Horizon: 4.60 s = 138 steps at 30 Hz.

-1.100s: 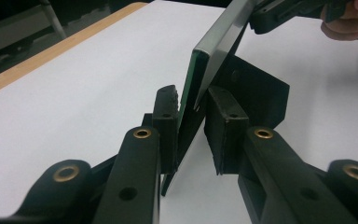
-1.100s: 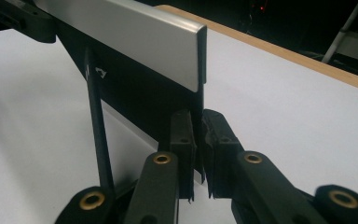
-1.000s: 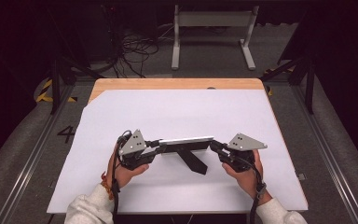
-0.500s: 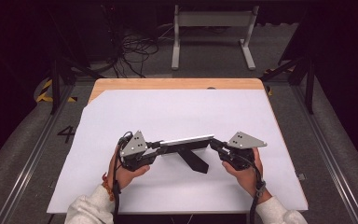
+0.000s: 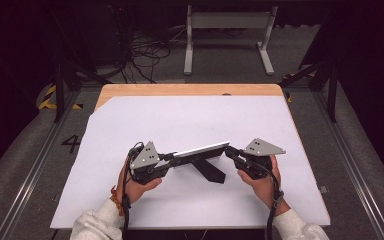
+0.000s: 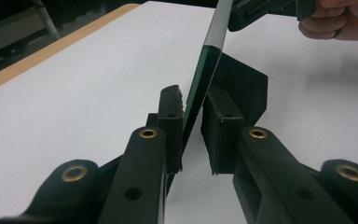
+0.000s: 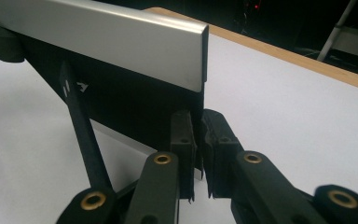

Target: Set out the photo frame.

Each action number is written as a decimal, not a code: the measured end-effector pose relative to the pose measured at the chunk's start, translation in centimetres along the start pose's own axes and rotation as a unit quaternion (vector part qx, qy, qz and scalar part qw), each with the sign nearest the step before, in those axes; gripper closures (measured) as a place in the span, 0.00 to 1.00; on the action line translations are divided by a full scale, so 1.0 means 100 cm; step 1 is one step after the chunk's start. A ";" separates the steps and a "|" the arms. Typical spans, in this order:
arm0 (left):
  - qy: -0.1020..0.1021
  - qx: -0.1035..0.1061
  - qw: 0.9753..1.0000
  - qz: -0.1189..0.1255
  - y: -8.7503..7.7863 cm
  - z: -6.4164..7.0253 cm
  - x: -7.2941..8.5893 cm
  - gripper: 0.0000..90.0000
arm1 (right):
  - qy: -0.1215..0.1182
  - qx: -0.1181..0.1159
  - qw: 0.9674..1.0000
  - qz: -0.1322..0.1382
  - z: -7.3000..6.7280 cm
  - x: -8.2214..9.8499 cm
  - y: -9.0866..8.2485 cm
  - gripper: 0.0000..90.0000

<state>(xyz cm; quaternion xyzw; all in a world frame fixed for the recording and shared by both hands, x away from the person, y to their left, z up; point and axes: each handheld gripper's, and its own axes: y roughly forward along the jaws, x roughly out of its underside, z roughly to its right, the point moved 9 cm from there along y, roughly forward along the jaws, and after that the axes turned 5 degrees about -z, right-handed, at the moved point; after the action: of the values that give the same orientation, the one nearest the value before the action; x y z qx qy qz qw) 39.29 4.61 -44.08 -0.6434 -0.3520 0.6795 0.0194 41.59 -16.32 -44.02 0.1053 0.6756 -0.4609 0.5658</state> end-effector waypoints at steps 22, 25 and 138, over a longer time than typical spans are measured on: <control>0.012 0.008 1.000 -0.006 0.003 0.007 0.000 0.89 | 0.008 0.016 1.000 -0.003 0.006 -0.004 0.010 0.94; 0.012 0.008 1.000 -0.008 0.004 0.008 0.000 0.89 | 0.007 0.017 1.000 -0.003 0.006 -0.005 0.011 0.94; 0.070 0.055 0.996 -0.023 -0.006 0.038 -0.004 0.86 | -0.026 -0.018 0.999 0.033 -0.029 -0.031 0.024 1.00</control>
<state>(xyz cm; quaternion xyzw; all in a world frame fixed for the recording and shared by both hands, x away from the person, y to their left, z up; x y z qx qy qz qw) 35.75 3.15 -43.76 -0.6789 -0.3266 0.6507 0.0952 42.25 -11.69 -42.73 0.1051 0.6650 -0.4328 0.5996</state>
